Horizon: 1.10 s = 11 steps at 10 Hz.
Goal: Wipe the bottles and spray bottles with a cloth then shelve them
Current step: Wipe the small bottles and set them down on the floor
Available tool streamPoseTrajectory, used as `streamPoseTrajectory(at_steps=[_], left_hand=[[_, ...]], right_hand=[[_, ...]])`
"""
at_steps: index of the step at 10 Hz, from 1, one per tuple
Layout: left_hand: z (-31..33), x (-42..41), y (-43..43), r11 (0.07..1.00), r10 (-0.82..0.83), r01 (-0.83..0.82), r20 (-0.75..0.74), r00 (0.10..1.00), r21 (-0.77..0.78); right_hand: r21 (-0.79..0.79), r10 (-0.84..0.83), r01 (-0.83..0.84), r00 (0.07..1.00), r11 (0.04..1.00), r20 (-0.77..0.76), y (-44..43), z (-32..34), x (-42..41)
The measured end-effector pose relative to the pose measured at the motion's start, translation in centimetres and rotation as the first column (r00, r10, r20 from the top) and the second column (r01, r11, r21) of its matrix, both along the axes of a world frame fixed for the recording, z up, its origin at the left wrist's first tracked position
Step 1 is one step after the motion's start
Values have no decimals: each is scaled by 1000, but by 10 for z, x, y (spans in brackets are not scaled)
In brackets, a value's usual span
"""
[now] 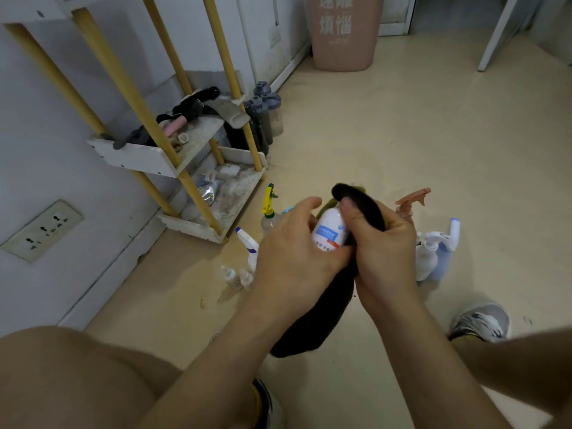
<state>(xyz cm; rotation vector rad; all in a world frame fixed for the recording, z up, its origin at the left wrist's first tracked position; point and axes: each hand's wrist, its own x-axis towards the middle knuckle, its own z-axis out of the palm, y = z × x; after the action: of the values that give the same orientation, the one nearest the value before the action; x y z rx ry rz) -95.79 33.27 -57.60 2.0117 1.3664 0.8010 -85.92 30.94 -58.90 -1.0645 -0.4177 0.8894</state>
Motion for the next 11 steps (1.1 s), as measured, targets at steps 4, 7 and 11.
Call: streamPoseTrajectory(at_steps=[4,7,11], left_hand=[[-39,-4,-7,857,211,134,-576,790,498],[-11,-3,8,512,310,385,584,750,-768],[-3,-7,8,522,288,322,519,805,-789]], right_hand=[[-43,-30,33,998,999,63,4,0,-2],[37,-98,103,988,994,-117,6,1,7],[4,-237,239,962,971,-135,8,-1,5]])
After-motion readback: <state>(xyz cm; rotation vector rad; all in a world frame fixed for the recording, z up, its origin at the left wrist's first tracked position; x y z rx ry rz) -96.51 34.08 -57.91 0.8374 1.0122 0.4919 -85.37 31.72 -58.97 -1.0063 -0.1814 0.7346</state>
